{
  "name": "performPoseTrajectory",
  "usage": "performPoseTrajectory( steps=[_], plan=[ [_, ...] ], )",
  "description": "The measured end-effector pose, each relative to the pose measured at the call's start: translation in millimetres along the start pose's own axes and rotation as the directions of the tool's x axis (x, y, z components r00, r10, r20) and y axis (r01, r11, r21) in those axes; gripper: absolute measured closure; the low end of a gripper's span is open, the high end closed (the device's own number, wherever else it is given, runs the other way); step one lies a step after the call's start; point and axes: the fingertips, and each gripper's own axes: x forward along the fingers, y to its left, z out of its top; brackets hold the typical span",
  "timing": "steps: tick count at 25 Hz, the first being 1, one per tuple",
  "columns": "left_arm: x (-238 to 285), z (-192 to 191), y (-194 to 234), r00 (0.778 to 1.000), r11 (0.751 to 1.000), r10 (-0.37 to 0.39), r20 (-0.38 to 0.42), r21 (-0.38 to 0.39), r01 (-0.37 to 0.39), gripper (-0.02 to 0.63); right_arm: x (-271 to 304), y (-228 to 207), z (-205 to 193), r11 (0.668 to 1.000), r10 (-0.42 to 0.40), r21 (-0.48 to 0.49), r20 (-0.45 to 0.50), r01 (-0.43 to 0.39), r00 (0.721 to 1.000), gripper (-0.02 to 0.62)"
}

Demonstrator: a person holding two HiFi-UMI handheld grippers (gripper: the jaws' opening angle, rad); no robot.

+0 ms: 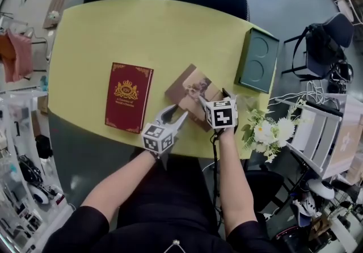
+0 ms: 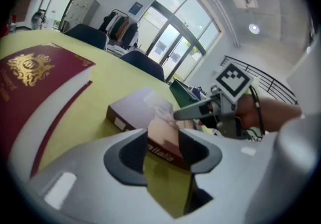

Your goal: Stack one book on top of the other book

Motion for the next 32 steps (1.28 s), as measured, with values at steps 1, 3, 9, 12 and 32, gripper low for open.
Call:
performPoseTrajectory(
  steps=[1, 3, 9, 12, 32],
  plan=[
    [0, 7, 4, 1.0, 1.0, 0.002, 0.014, 0.009, -0.002, 0.399, -3, 3, -6, 0.999, 0.016, 0.03, -0.006, -0.015, 1.0, 0.189],
    [4, 18, 7, 0.999, 0.999, -0.015, 0.028, 0.035, 0.014, 0.399, -10, 12, -17, 0.994, 0.058, 0.095, -0.009, -0.057, 0.998, 0.189],
    [15, 34, 7, 0.999, 0.99, -0.037, 0.035, 0.134, 0.033, 0.394, -26, 47, -50, 0.957, 0.178, 0.233, 0.003, -0.174, 0.984, 0.236],
    [1, 33, 14, 0.999, 0.99, 0.016, 0.043, 0.142, -0.022, 0.4, -33, 44, -51, 0.935, 0.185, 0.29, 0.098, -0.206, 0.978, 0.268],
    [-6, -10, 21, 0.994, 0.99, 0.106, -0.028, 0.094, -0.103, 0.405, -17, 36, -59, 0.933, 0.143, 0.282, 0.282, -0.225, 0.949, 0.37]
  ],
)
